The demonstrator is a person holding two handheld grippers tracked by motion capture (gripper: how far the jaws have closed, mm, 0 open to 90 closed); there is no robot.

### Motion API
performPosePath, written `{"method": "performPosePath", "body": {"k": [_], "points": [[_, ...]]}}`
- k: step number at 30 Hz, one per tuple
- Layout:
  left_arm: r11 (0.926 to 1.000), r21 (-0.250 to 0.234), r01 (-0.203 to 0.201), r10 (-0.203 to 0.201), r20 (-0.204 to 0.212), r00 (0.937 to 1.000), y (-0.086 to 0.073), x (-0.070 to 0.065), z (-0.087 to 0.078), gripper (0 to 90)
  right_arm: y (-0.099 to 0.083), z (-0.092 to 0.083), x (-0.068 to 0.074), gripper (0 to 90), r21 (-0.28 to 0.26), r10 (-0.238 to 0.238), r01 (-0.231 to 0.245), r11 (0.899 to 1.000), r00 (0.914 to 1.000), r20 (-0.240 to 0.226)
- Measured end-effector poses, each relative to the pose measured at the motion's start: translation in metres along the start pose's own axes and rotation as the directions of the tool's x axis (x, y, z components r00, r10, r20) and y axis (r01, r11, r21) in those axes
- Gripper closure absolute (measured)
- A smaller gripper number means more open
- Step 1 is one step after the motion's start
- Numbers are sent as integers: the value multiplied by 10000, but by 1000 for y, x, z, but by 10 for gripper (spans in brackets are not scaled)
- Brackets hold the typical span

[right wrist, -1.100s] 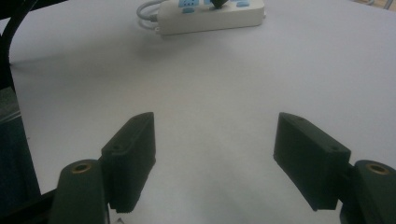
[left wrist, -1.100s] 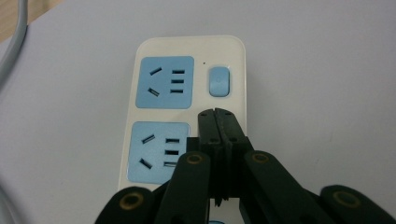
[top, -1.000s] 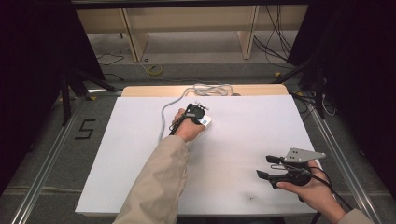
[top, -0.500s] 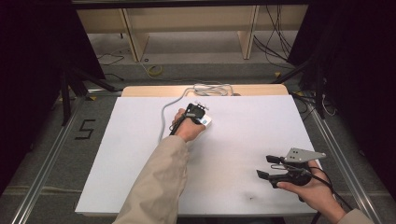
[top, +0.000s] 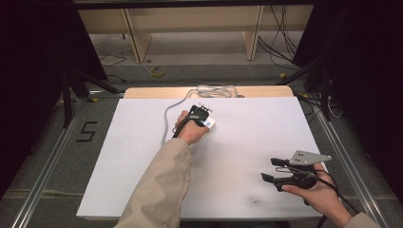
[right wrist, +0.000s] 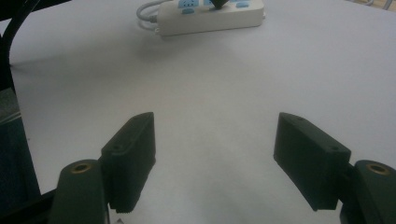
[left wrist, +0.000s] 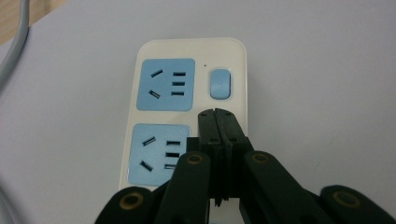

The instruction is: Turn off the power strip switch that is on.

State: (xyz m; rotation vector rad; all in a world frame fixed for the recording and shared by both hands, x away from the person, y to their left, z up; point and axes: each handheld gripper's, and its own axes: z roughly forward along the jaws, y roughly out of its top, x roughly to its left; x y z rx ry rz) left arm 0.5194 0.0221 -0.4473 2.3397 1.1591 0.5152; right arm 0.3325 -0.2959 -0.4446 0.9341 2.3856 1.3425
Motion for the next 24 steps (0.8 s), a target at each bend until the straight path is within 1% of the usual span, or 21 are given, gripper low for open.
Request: {"method": "performPosePath", "body": {"k": [24], "points": [[10000, -62, -62, 62, -9, 10000, 0, 0, 0, 900, 0, 0, 0, 299, -64, -2, 2, 10000, 10000, -7]]}}
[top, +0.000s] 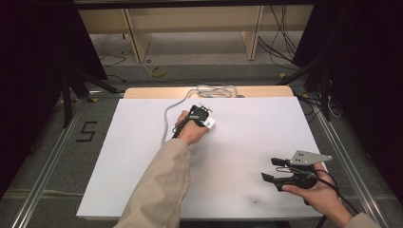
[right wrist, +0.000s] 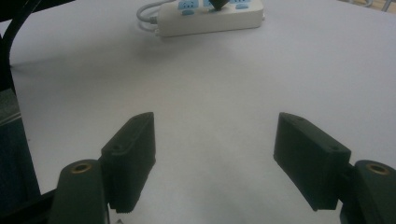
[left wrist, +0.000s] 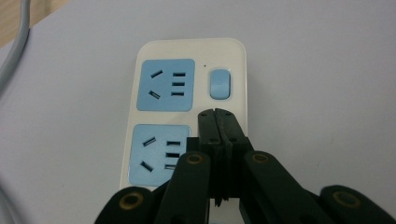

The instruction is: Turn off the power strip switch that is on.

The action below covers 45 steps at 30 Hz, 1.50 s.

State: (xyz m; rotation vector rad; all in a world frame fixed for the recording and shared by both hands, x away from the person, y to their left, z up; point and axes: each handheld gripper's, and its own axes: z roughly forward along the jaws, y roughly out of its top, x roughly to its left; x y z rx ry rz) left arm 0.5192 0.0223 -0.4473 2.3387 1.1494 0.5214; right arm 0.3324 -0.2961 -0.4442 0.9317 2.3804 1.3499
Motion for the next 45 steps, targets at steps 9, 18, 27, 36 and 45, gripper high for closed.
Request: {"method": "performPosePath", "body": {"k": [9, 18, 27, 36, 45], "points": [[9999, -130, 51, -50, 89, 9999, 1, 0, -3, 900, 0, 0, 0, 299, -2, 3, -3, 10000, 10000, 10], [9996, -224, 166, -164, 93, 9998, -3, 4, -5, 899, 0, 0, 0, 299, -15, 22, -22, 10000, 10000, 21], [9982, -513, 312, -307, 105, 9995, -2, 6, -14, 825, 0, 0, 0, 299, -7, 8, -8, 10000, 10000, 22], [9928, -1015, 630, -620, 134, 9980, -2, 9, -27, 689, 0, 1, 0, 299, 17, 24, -24, 10000, 10000, 23], [9886, -1298, 763, -858, -695, 9939, -8, 18, -35, 439, 0, 1, 1, 297, 9, 59, -59, 10000, 10000, 33]]}}
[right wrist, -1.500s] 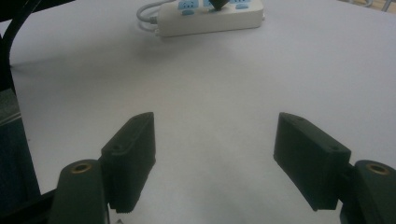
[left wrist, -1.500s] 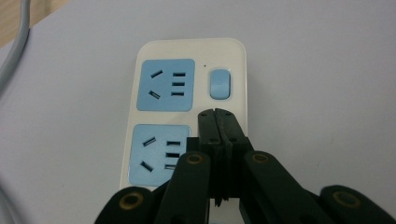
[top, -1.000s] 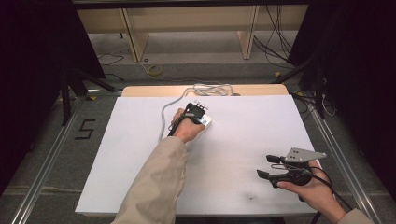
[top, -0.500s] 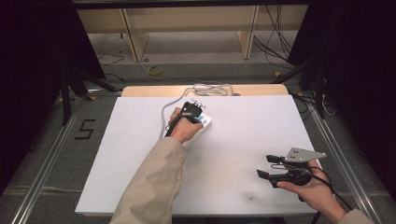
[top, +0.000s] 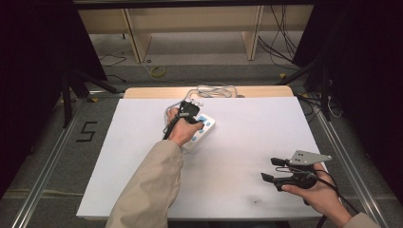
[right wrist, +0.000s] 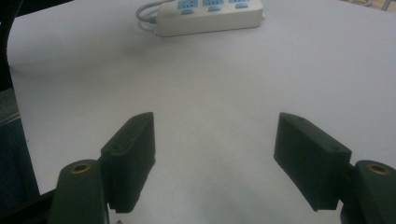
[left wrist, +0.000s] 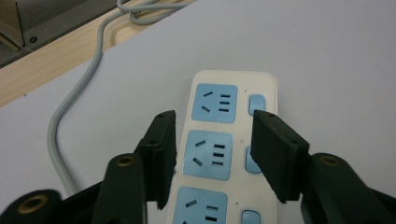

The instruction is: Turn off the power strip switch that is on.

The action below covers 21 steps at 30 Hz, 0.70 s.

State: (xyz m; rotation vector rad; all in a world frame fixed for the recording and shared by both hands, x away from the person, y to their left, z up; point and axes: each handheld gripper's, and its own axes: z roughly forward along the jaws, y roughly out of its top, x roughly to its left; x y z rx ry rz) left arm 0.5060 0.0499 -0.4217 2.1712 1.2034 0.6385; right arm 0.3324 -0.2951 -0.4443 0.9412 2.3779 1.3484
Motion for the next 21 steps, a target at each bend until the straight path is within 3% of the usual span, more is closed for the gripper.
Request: {"method": "performPosePath", "body": {"k": [3, 11, 21], "points": [[9999, 100, -67, 67, 23, 10000, -4, 1, -2, 410, 0, 0, 0, 296, 8, -20, 20, 10000, 10000, -5], [9997, 62, 256, -258, 389, 9989, -10, 5, -7, 343, 0, 0, 0, 295, 15, 19, -19, 10000, 10000, -5], [9998, -220, -37, 55, 785, 9969, -16, 8, -22, 307, 0, 0, 0, 294, -3, -3, 3, 10000, 10000, -12]]}}
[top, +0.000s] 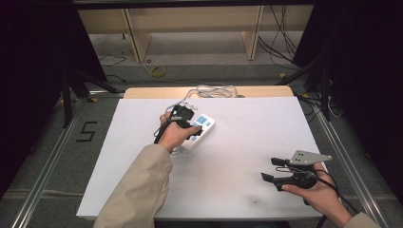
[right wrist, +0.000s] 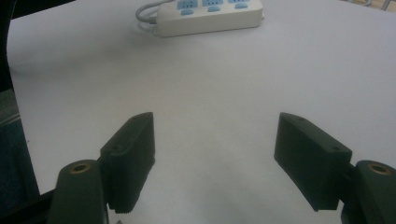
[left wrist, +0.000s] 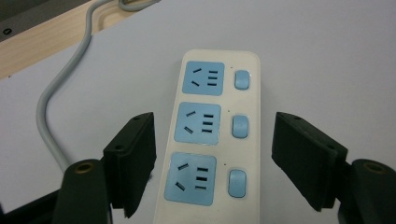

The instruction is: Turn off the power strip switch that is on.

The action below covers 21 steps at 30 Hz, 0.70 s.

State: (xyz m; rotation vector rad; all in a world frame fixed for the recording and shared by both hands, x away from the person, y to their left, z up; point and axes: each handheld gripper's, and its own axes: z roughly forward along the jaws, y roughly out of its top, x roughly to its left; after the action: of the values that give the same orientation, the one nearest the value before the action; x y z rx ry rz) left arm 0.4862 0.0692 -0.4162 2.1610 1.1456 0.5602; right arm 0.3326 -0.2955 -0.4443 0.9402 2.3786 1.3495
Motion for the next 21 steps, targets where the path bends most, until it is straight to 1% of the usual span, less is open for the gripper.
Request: {"method": "performPosePath", "body": {"k": [5, 7, 10, 13, 15, 16, 18, 21], "points": [[9997, -221, -35, 36, 13, 10000, -4, 2, -9, 306, 0, 0, 0, 294, 8, 7, -7, 10000, 10000, 4], [9997, -210, -156, 157, 54, 9999, -6, 3, -13, 306, 0, 0, 0, 294, -3, 18, -18, 10000, 10000, 7], [9992, -315, -228, 231, 96, 9997, -11, 3, -19, 301, 0, 0, 0, 293, -7, 22, -22, 10000, 10000, 12], [9988, -273, -408, 410, 81, 9991, -16, 4, -24, 299, 0, 0, 0, 293, 17, 29, -29, 10000, 10000, 18], [9987, -275, -430, 431, 38, 9991, -19, 4, -26, 296, 0, 0, 0, 293, 15, 17, -17, 10000, 10000, 13], [9984, -254, -506, 508, 48, 9987, -20, 5, -28, 292, 0, 0, 0, 293, 15, 10, -10, 10000, 10000, 10], [9983, -343, -471, 472, 38, 9989, -23, 6, -30, 288, 0, 0, 0, 293, 18, 12, -12, 10000, 10000, 9], [9981, -357, -497, 502, 115, 9987, -26, 6, -35, 285, 0, 0, 0, 293, 13, 19, -19, 10000, 10000, 21]]}}
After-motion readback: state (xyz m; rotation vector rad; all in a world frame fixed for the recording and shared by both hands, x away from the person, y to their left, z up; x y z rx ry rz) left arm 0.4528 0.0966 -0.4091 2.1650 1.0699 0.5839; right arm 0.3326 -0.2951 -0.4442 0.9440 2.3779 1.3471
